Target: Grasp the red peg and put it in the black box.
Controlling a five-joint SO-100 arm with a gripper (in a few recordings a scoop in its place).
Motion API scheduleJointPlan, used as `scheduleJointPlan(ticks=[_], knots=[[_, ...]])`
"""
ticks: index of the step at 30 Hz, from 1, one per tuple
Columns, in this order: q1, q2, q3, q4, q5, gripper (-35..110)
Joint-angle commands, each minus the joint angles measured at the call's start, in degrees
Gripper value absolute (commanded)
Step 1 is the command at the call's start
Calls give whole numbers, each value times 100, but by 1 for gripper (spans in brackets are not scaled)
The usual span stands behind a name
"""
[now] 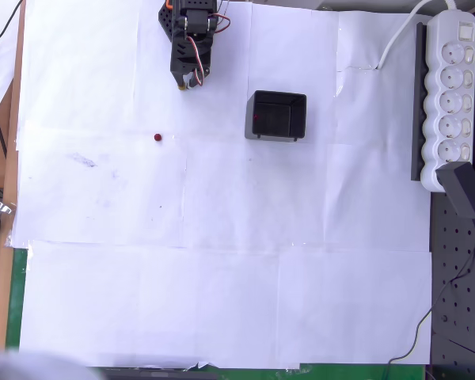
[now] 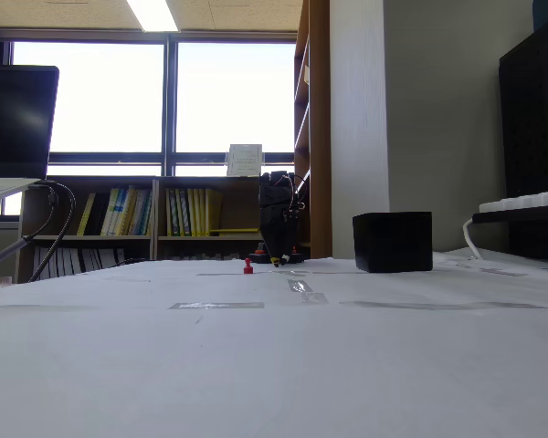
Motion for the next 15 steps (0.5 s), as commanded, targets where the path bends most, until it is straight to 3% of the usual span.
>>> scheduleJointPlan(ticks=[1, 15], knots=[[844, -589, -483, 519, 281, 0], [844, -589, -483, 554, 378, 0]])
